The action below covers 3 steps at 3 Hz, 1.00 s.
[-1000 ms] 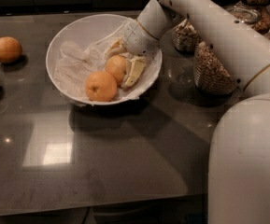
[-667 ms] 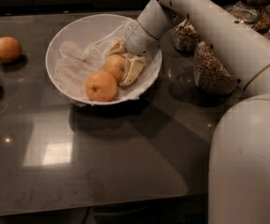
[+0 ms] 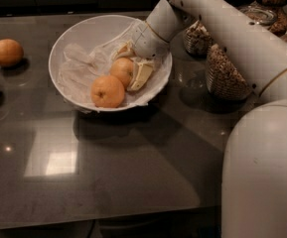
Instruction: Pick orange from white bowl
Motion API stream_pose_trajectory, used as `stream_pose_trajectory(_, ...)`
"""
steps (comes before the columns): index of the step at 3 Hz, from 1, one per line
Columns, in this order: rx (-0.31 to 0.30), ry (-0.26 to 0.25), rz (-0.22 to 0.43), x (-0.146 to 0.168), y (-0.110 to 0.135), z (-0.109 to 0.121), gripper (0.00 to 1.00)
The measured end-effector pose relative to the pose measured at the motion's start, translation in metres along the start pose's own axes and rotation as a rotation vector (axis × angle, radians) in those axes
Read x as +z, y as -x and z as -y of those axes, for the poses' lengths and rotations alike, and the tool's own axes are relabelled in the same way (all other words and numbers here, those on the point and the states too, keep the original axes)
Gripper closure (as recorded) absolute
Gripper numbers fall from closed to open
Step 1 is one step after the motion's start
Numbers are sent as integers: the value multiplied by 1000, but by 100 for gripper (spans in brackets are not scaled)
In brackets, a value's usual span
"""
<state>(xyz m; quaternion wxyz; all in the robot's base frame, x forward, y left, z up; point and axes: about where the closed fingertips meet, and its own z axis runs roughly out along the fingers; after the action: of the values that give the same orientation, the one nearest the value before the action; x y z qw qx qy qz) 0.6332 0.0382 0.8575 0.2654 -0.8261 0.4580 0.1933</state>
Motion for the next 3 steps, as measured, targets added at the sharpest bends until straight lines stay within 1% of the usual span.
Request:
stream_pose_trajectory(1,-11,-11,-9,-5,7,0,100)
stream_pose_trajectory(2,-47,-41,-43,-26,25,-4,100)
stream_pose_trajectory(3,-94,-87,-94,-56,50,-7,100)
